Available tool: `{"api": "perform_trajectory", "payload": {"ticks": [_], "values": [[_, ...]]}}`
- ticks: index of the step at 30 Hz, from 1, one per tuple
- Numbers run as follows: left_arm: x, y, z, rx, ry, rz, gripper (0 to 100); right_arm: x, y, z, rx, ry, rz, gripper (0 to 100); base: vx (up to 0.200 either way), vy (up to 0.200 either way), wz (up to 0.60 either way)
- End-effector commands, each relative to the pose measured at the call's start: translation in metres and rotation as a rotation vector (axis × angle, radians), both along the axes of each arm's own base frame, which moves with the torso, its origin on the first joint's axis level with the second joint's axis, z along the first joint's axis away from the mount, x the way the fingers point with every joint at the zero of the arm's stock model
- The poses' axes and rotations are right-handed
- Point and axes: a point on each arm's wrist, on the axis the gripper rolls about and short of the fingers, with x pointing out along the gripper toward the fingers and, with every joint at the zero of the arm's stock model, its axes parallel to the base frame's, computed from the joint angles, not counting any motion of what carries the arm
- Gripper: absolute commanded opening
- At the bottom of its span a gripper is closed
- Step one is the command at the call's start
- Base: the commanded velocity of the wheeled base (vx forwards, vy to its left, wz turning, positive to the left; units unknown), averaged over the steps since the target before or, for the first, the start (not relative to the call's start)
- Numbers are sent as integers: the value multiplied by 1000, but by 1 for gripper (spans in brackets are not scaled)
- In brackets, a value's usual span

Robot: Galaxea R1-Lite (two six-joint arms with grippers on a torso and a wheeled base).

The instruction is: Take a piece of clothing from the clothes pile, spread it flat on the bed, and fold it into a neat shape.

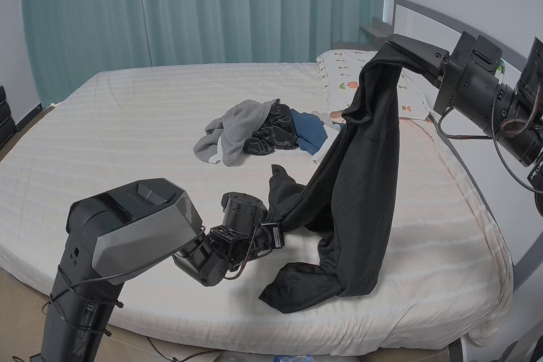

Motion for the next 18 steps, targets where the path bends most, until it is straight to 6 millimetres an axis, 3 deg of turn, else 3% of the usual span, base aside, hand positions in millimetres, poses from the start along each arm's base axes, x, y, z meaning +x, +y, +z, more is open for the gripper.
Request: {"api": "perform_trajectory", "payload": {"ticks": [1,2,4,6,7,8,10,13,16,17,18], "values": [[-1,14,27,-51,-15,53,0,12,-3,-10,-17,34,-27,0,0,0,0],[-7,21,50,-103,-19,85,0,18,-5,-16,-25,52,-41,0,0,0,0],[-18,32,76,-127,-25,112,0,28,-5,-30,-48,89,-59,0,0,0,0],[-22,36,84,-127,-27,118,0,32,-6,-33,-52,98,-67,0,0,0,0],[-35,53,112,-132,-26,146,0,49,-4,-50,-73,145,-84,0,0,0,0],[-35,53,112,-132,-26,146,0,49,-4,-50,-73,145,-84,0,0,0,0],[-45,72,153,-171,-49,189,0,73,2,-76,-108,205,-96,0,0,0,0],[-54,89,198,-241,-84,240,0,98,11,-94,-161,202,-152,0,0,0,0],[-64,106,235,-276,-102,283,0,124,19,-92,-156,157,-281,0,0,0,0],[-64,106,235,-276,-102,283,0,124,19,-92,-156,157,-281,0,0,0,0],[-69,113,251,-295,-117,299,0,131,21,-81,-130,124,-322,0,0,0,0]]}}
